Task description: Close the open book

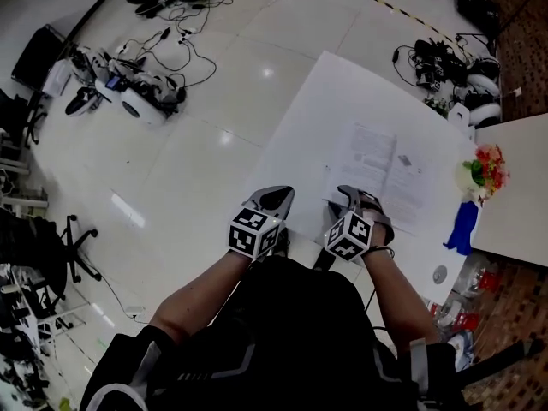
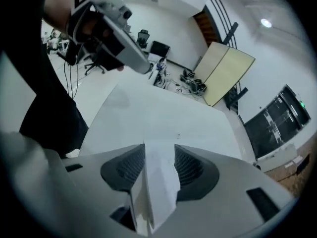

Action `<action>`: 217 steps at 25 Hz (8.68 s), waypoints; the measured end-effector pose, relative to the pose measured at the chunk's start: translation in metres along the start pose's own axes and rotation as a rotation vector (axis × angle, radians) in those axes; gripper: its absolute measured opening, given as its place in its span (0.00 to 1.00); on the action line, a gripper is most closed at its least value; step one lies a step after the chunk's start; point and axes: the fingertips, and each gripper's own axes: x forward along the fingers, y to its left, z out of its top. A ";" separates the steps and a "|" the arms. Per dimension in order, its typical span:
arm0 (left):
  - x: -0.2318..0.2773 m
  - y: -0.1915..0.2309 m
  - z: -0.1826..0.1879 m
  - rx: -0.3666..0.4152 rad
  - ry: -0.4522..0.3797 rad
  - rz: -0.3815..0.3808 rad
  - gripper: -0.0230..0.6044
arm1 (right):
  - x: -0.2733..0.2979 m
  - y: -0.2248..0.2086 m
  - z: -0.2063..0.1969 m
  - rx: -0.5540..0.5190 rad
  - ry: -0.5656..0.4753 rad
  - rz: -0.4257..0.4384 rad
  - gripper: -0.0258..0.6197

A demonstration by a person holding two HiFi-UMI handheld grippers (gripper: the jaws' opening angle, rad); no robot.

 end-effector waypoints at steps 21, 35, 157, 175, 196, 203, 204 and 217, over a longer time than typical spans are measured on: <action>-0.008 0.018 -0.009 -0.023 -0.007 -0.041 0.03 | 0.042 0.018 0.000 -0.069 0.100 0.300 0.20; -0.008 0.012 -0.011 -0.006 -0.004 -0.051 0.03 | 0.039 -0.008 -0.005 0.076 0.075 0.171 0.04; 0.107 -0.144 0.016 0.216 0.177 -0.330 0.03 | -0.111 -0.032 -0.226 1.645 -0.571 -0.383 0.05; 0.103 -0.151 0.028 0.181 0.133 -0.308 0.03 | -0.123 -0.013 -0.270 1.822 -0.511 -0.232 0.06; -0.064 -0.244 0.075 0.335 -0.283 -0.359 0.03 | -0.307 -0.026 -0.124 1.035 -0.714 -0.374 0.05; -0.182 -0.261 0.042 0.354 -0.336 -0.441 0.03 | -0.346 0.061 -0.055 1.044 -0.698 -0.427 0.05; -0.194 -0.262 0.034 0.323 -0.322 -0.463 0.03 | -0.354 0.072 -0.050 1.041 -0.688 -0.441 0.05; -0.306 -0.363 -0.026 0.299 -0.427 -0.332 0.03 | -0.470 0.224 -0.077 0.950 -0.746 -0.445 0.05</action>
